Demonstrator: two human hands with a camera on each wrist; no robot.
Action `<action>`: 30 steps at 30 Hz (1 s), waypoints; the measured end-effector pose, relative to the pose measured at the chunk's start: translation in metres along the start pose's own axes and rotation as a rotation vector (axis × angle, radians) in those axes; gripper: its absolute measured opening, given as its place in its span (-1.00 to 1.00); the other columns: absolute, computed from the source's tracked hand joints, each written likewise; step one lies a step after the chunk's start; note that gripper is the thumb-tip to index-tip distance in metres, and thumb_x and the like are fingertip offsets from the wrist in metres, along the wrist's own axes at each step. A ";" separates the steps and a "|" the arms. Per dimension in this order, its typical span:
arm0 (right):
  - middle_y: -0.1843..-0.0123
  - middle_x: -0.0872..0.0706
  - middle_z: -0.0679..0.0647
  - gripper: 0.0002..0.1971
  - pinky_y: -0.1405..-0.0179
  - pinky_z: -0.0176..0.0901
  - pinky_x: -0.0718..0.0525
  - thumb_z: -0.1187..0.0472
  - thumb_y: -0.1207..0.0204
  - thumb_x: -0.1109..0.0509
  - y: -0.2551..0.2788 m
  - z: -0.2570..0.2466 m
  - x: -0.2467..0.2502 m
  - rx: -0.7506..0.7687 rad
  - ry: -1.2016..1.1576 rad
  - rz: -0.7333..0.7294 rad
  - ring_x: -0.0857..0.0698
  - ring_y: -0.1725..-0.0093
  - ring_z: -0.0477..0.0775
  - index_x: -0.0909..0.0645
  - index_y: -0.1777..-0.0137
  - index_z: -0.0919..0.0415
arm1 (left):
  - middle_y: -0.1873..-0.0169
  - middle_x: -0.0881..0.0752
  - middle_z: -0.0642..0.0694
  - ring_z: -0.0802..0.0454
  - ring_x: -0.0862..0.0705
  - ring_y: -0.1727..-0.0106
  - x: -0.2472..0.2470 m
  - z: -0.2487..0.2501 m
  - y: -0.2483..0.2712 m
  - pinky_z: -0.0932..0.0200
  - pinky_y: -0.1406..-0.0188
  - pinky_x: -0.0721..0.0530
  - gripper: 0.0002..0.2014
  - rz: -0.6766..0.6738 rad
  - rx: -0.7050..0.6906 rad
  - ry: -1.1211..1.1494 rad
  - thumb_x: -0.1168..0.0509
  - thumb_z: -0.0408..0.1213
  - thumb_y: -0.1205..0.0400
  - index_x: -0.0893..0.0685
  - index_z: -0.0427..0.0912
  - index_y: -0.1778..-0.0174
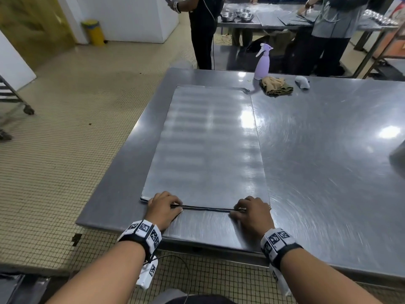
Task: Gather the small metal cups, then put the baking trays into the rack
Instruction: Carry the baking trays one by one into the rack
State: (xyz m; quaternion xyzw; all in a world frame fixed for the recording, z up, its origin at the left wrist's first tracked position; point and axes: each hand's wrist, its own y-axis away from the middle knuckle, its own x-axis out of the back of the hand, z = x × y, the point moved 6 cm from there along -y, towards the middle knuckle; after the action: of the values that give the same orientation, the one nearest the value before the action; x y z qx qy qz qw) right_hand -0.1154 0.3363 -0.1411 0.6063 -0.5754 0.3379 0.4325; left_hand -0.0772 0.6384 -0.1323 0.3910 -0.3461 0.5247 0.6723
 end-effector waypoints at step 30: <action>0.08 -0.73 -0.19 -0.74 0.04 -0.07 -0.46 -0.22 -0.32 -0.62 0.075 -0.010 -0.022 -0.171 -0.125 0.097 -0.63 0.03 -0.07 -0.77 0.12 -0.10 | 0.18 -0.61 0.18 0.09 -0.54 0.02 -0.009 -0.034 0.040 0.03 -0.07 -0.41 -0.73 -0.014 -0.188 0.045 -0.48 0.19 -0.50 -0.64 0.12 0.16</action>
State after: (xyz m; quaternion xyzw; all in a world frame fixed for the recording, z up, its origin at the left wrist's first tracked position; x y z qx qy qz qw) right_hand -0.1916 0.3575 -0.1469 0.5586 -0.6568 0.2697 0.4288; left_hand -0.1158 0.6708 -0.1489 0.3167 -0.3757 0.4938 0.7175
